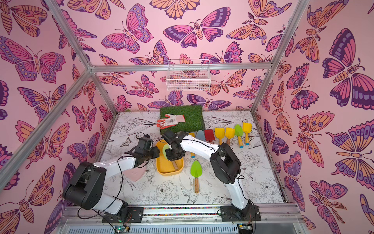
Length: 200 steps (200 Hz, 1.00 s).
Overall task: Take the shovel out of the storage box
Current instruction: Pick up the shovel from the storage box, then place the shovel at the center of the board.
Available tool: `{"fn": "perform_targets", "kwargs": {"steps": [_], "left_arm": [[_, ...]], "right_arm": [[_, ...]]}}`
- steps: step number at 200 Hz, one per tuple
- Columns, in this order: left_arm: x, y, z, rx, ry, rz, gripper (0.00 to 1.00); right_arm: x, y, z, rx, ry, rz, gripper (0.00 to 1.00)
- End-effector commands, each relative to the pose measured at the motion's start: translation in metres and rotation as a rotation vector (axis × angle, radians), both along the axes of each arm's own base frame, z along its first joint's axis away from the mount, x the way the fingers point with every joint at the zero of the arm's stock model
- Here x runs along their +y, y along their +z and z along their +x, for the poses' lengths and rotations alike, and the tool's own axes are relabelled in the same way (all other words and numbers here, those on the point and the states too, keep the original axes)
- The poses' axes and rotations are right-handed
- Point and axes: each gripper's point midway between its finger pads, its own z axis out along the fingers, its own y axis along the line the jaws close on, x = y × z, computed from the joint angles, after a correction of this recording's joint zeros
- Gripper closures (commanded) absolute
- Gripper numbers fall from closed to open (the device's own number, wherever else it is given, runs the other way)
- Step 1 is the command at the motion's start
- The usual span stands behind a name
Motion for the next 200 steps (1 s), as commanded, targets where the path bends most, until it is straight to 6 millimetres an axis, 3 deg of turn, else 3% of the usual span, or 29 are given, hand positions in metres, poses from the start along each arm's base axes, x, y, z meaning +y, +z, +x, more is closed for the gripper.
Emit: {"fn": "perform_targets", "kwargs": {"steps": [1, 46, 86, 169, 200], "left_arm": [[0.005, 0.0, -0.002, -0.01, 0.002, 0.018, 0.53], [0.004, 0.001, -0.002, -0.012, 0.001, 0.012, 0.53], [0.004, 0.002, -0.002, -0.013, 0.001, 0.008, 0.53], [0.001, -0.002, -0.001, 0.002, -0.003, -0.005, 0.53], [-0.002, -0.002, -0.001, 0.006, -0.009, -0.014, 0.54]], "right_arm": [[-0.003, 0.028, 0.003, -0.026, -0.053, 0.077, 0.9], [-0.023, 0.044, -0.005, -0.021, -0.127, 0.142, 0.9], [-0.056, 0.047, -0.016, -0.011, -0.2, 0.142, 0.9], [-0.175, 0.033, -0.06, -0.004, -0.301, 0.073, 0.9], [-0.208, 0.033, -0.072, -0.007, -0.363, 0.096, 0.9]]}}
